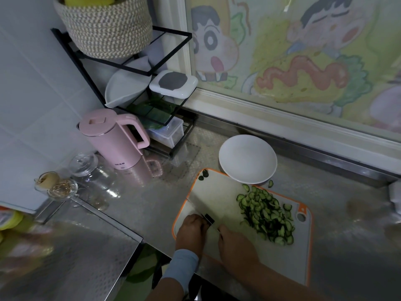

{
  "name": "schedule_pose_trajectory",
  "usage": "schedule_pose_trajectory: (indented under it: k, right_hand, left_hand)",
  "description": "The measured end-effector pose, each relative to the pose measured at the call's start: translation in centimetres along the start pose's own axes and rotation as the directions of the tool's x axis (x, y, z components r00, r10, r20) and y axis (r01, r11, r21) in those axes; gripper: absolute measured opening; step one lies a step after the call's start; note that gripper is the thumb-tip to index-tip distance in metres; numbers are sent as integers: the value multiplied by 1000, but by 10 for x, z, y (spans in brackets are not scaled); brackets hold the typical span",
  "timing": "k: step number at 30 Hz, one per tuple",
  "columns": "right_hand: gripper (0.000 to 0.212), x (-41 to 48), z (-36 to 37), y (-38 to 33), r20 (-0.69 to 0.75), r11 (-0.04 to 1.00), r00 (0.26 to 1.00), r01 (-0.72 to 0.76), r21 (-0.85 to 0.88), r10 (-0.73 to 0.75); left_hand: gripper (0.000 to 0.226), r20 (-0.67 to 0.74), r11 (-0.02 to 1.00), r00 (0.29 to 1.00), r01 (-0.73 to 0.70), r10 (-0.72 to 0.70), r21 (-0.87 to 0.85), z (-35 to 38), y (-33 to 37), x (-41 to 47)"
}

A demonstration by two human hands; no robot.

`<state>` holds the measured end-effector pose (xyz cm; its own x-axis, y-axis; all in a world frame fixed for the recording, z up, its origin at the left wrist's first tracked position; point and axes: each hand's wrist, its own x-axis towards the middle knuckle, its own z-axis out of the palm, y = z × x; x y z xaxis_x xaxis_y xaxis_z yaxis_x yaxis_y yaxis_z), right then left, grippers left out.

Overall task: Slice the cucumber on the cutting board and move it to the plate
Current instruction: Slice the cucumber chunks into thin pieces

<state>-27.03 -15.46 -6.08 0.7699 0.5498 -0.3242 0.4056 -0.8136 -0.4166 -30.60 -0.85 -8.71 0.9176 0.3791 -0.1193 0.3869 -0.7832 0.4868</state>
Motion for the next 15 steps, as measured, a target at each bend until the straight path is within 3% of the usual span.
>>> schedule_pose_trajectory:
  k: [10, 15]
  right_hand:
    - [41, -5, 7, 4, 89, 999, 995, -38, 15, 36]
    - [45, 14, 9, -8, 77, 999, 996, -33, -1, 33]
  left_hand:
    - [10, 50, 1000, 999, 5, -4, -16, 1, -6, 0]
    - [15, -9, 1000, 1000, -28, 28, -10, -3, -4, -2]
